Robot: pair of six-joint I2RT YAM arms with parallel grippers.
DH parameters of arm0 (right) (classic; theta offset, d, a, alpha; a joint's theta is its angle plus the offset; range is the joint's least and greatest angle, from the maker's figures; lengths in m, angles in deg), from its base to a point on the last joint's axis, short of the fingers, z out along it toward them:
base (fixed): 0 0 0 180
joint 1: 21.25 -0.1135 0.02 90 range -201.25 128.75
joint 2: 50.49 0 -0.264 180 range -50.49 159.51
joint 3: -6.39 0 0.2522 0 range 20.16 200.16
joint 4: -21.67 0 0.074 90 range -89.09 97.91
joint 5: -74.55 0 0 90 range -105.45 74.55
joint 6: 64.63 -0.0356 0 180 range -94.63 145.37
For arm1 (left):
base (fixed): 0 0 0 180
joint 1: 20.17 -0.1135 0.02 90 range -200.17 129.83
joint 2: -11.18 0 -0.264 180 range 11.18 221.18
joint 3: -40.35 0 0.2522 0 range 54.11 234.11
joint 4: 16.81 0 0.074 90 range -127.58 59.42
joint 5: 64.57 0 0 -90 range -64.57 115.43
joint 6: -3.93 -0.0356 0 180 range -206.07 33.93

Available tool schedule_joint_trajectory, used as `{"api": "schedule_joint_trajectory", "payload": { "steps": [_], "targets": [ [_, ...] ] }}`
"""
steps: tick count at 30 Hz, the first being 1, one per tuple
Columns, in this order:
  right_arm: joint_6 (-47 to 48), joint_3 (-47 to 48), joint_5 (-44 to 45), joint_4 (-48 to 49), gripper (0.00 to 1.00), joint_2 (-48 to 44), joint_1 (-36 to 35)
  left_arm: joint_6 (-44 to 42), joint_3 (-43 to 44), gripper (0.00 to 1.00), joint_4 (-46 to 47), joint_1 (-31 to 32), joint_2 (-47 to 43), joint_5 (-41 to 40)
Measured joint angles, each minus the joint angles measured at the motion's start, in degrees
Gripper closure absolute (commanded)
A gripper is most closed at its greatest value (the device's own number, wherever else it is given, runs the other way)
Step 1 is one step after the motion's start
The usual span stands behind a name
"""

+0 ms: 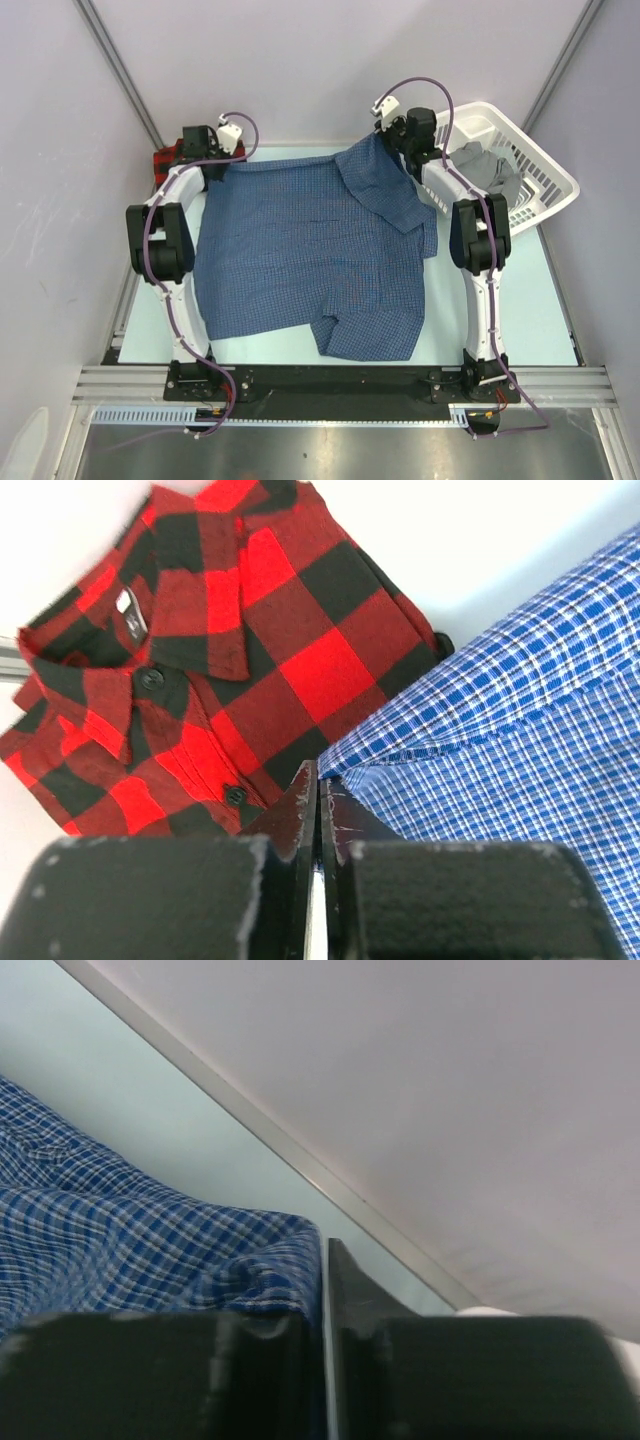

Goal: Fold and stack the long sleeve shirts
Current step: Flatten the shirt out

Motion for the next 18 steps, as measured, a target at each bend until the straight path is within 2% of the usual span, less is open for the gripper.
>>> {"api": "schedule_joint_trajectory", "payload": {
  "steps": [1,2,5,10,18],
  "targets": [
    [0.13,0.00,0.15,-0.04,0.69,0.00,0.00,-0.02,0.00,0.96,-0.22,0.00,0.00,0.00],
    [0.35,0.00,0.15,-0.22,0.55,0.00,0.00,-0.04,0.00,0.96,-0.74,0.00,0.00,0.02],
    [1.16,0.00,-0.09,-1.81,0.26,0.00,0.00,-0.42,-0.04,0.91,-2.01,0.00,0.00,0.04],
    [3.19,0.00,-0.37,-8.90,0.10,-0.48,-0.07,-0.59,-0.46,0.88,-3.43,0.00,0.00,0.02],
    [7.78,-0.79,1.81,-20.85,0.08,-8.92,-0.09,0.00,0.50,0.83,-6.71,0.00,0.11,-0.81]
  ]
}}
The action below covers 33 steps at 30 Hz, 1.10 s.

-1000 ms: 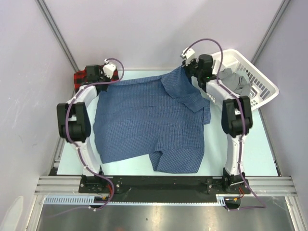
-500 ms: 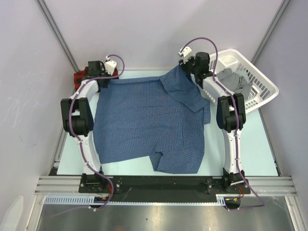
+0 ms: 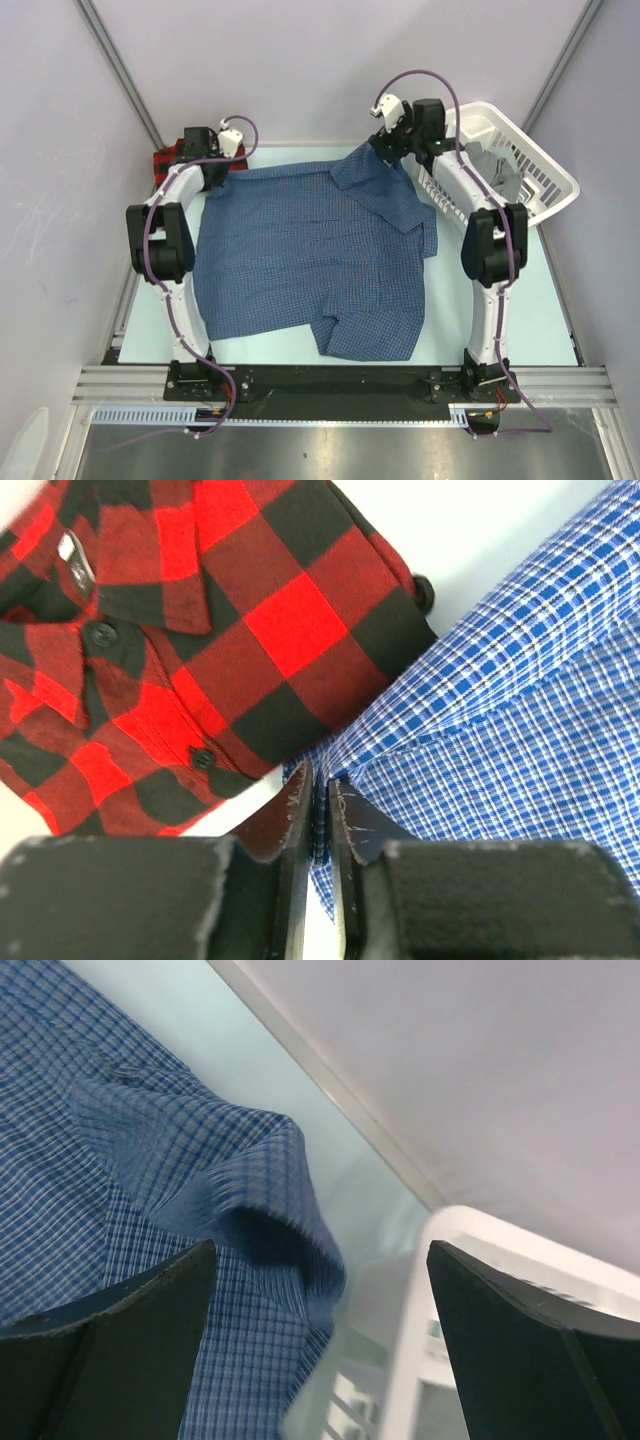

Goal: Fold and stack the long sleeve shirts
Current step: Flatten the shirt out

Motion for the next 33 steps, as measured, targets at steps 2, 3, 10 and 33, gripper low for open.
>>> {"api": "schedule_joint_trajectory", "payload": {
  "steps": [2,3,10,33],
  "targets": [
    [1.60,0.00,-0.42,-2.78,0.09,-3.17,0.11,0.09,1.70,0.80,-0.74,0.00,0.57,-0.04],
    [2.51,0.00,-0.79,-4.24,0.10,-4.61,0.35,0.13,2.75,0.78,-1.07,0.00,0.94,-0.02],
    [7.30,0.15,-5.03,-20.79,0.22,-8.00,0.90,0.74,7.89,0.56,-2.14,0.00,3.50,-0.28],
    [20.02,-6.01,-1.68,-42.51,0.00,-0.09,2.36,-4.85,11.19,0.12,-10.08,-0.04,4.22,6.34]
  ]
}}
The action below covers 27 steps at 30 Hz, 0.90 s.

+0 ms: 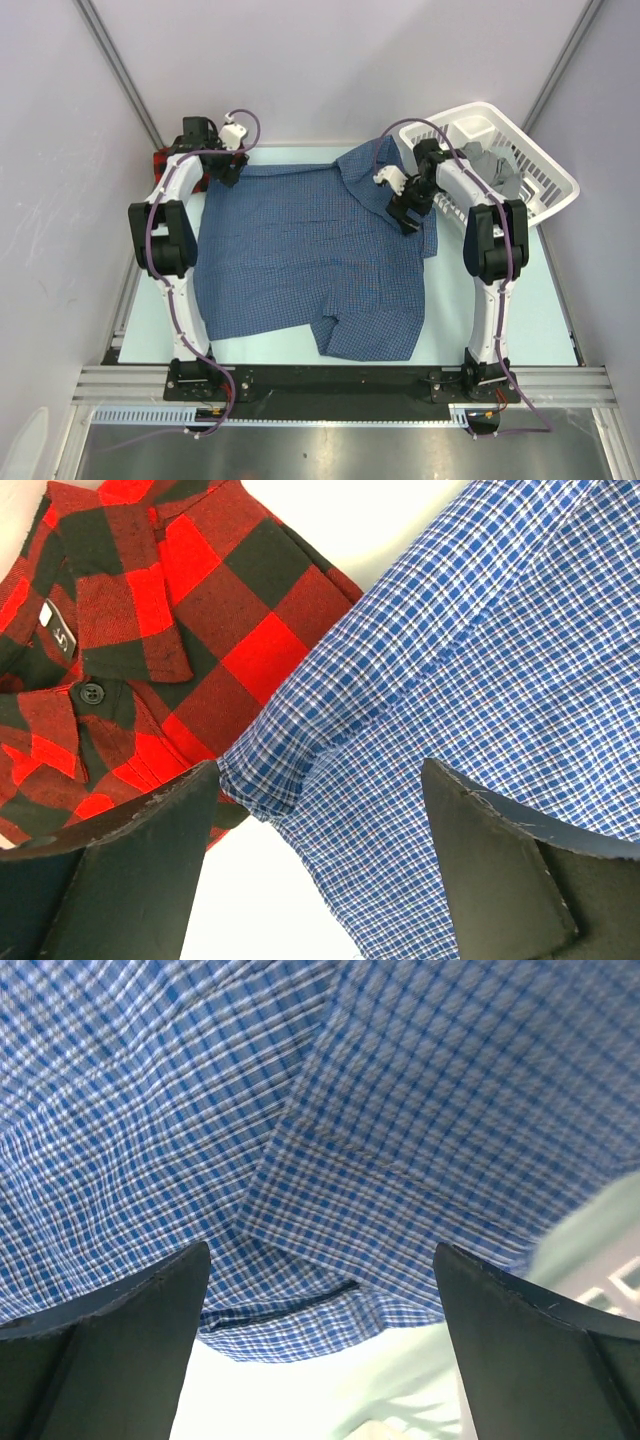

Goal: Fold and stack the long sleeve shirts
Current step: Flatten the shirt out

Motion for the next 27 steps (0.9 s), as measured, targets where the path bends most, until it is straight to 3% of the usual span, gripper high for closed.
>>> {"api": "schedule_joint_trajectory", "payload": {
  "steps": [5,7,8,10,11,13,14,27],
  "targets": [
    [2.40,-2.08,1.31,-0.02,0.04,0.13,0.00,-0.35,0.00,0.12,-0.44,0.11,0.00,0.22],
    [3.17,-2.08,2.08,0.94,0.16,0.50,-0.04,-0.66,0.11,0.12,-0.52,0.11,0.00,0.22],
    [3.65,-2.08,2.56,1.51,0.28,0.79,-0.09,-0.70,0.20,0.12,-0.55,0.11,0.00,0.22],
    [3.87,-1.95,3.23,2.43,0.40,1.38,-0.24,-0.74,0.35,0.13,-0.52,0.13,0.00,0.24],
    [3.72,-1.75,3.41,2.86,0.54,1.68,-0.31,-0.94,0.48,0.13,-0.50,0.15,0.00,0.26],
    [3.19,-1.22,3.63,3.34,0.73,1.90,-0.31,-1.77,0.52,0.13,-0.37,0.15,0.00,0.55],
    [3.26,-0.90,3.67,3.63,1.00,1.90,-0.33,-2.36,0.57,0.14,-0.31,0.15,0.00,0.96],
    [-2.27,6.25,0.11,4.66,1.00,-1.09,-1.53,-21.42,-2.54,0.16,2.69,0.37,-0.39,7.85]
  ]
}}
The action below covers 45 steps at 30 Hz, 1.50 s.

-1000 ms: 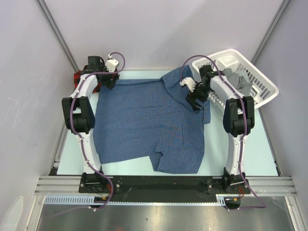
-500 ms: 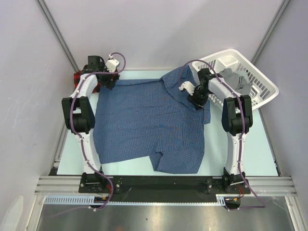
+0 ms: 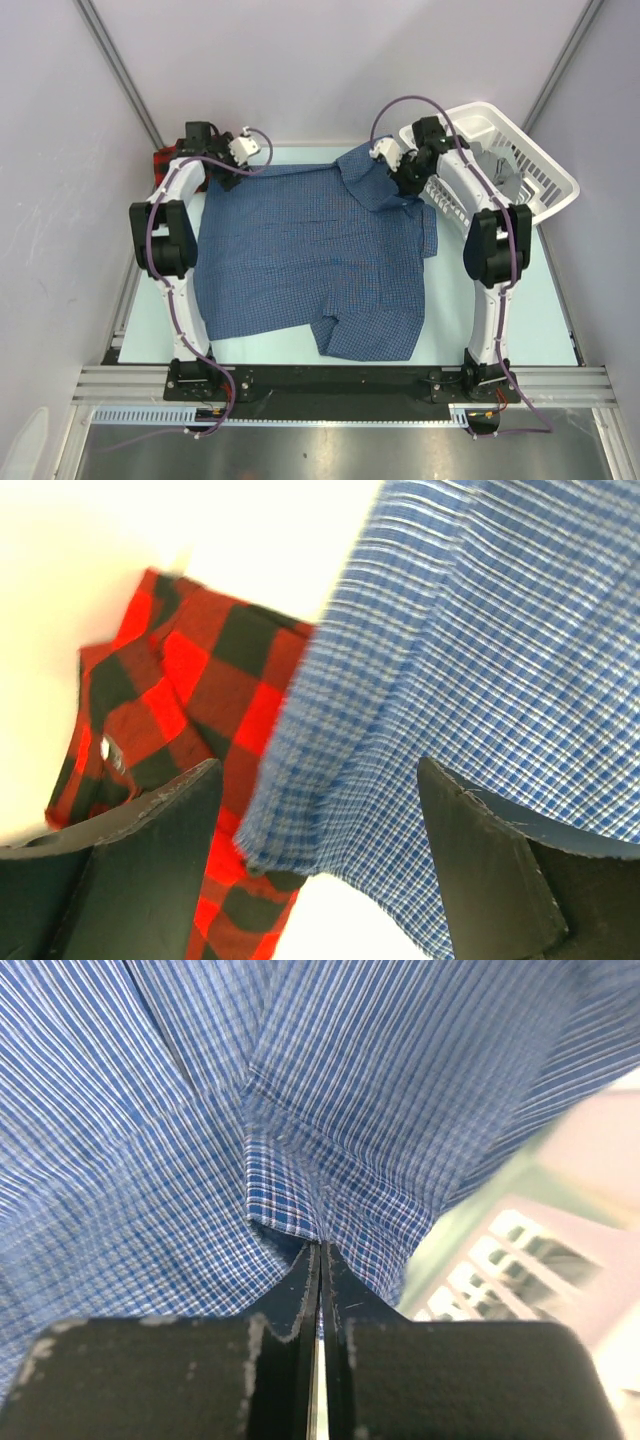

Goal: Fold and stack the long sleeve shirts
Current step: Flatten the shirt out

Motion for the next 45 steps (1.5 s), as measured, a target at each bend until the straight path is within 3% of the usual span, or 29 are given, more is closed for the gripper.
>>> {"api": "schedule_joint_trajectory", "payload": {
  "steps": [7,10,14,17,19,21,22,25,35,45],
  "targets": [
    [-4.83,2.93,-4.04,0.26,1.00,-6.43,-0.04,-11.96,-11.15,0.20,6.82,1.31,-1.95,0.76],
    [-6.38,2.97,-5.03,0.33,1.00,-8.33,0.11,-15.39,-14.60,0.28,11.32,1.73,-2.03,-0.44],
    [-8.15,2.97,-6.03,0.37,1.00,-9.79,0.39,-17.92,-16.68,0.47,18.60,1.99,-2.03,-2.58],
    [-9.40,2.97,-6.73,0.42,1.00,-10.84,0.74,-18.58,-17.59,0.48,24.09,1.99,-2.27,-3.65],
    [-10.62,2.97,-7.48,0.63,1.00,-11.74,0.96,-18.78,-18.51,0.48,26.91,1.99,-2.60,-3.91],
    [-12.00,2.97,-8.37,1.18,1.00,-13.03,1.09,-18.71,-18.95,0.41,28.44,1.99,-2.89,-4.13],
    [-12.33,2.97,-8.66,1.40,1.00,-13.38,1.16,-18.67,-18.95,0.32,29.20,1.99,-2.93,-4.15],
    [-15.26,2.97,-10.12,3.45,1.00,-16.63,1.25,-17.00,-18.95,0.26,30.25,1.97,-3.45,-3.67],
    [-21.68,2.97,-12.74,7.78,1.00,-25.49,0.42,-8.22,-20.24,0.18,28.52,0.26,-9.31,1.16],
    [-27.50,2.40,-11.63,14.71,1.00,-29.64,-1.64,-5.73,-32.70,0.15,29.68,-0.52,-17.05,2.49]
  ]
}}
